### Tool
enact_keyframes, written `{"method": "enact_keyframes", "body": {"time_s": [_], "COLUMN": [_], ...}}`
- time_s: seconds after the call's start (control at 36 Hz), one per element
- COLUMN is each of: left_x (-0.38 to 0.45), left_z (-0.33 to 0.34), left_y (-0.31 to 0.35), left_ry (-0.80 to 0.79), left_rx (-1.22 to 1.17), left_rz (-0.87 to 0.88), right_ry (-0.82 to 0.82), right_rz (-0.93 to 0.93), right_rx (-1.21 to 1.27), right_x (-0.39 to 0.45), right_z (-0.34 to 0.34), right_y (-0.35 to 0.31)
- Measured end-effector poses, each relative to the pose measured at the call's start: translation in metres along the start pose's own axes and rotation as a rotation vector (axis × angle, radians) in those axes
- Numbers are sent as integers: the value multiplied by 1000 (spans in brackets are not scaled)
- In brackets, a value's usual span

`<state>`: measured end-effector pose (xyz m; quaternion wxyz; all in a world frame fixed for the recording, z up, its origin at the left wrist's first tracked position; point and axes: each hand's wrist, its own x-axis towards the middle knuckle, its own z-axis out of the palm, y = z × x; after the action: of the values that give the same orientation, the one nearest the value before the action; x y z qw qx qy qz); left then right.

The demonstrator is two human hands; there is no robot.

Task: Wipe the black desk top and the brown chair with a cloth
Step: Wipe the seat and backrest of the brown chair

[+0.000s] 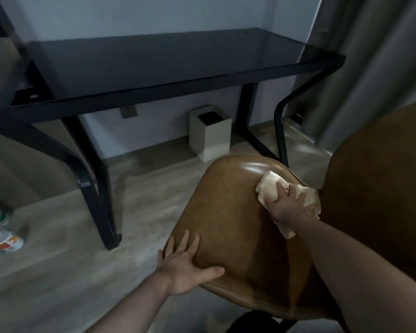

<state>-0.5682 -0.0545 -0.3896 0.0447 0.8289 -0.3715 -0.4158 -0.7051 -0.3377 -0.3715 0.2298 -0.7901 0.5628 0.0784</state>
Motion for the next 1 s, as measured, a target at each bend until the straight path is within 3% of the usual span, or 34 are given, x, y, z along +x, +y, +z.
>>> {"method": "enact_keyframes", "body": {"time_s": [0.17, 0.56, 1.0], "left_x": [-10, -29, -9], "left_z": [-1, 3, 4], "left_y": [4, 7, -8], "left_ry": [-3, 60, 56], "left_rx": [-25, -9, -10], "left_rz": [-3, -5, 44], "right_ry": [-70, -301, -134], "right_rz": [-49, -165, -209], "right_rx": [-154, -78, -31], "right_x": [-33, -161, -57], "right_z": [4, 62, 60], "right_y": [13, 16, -38]}}
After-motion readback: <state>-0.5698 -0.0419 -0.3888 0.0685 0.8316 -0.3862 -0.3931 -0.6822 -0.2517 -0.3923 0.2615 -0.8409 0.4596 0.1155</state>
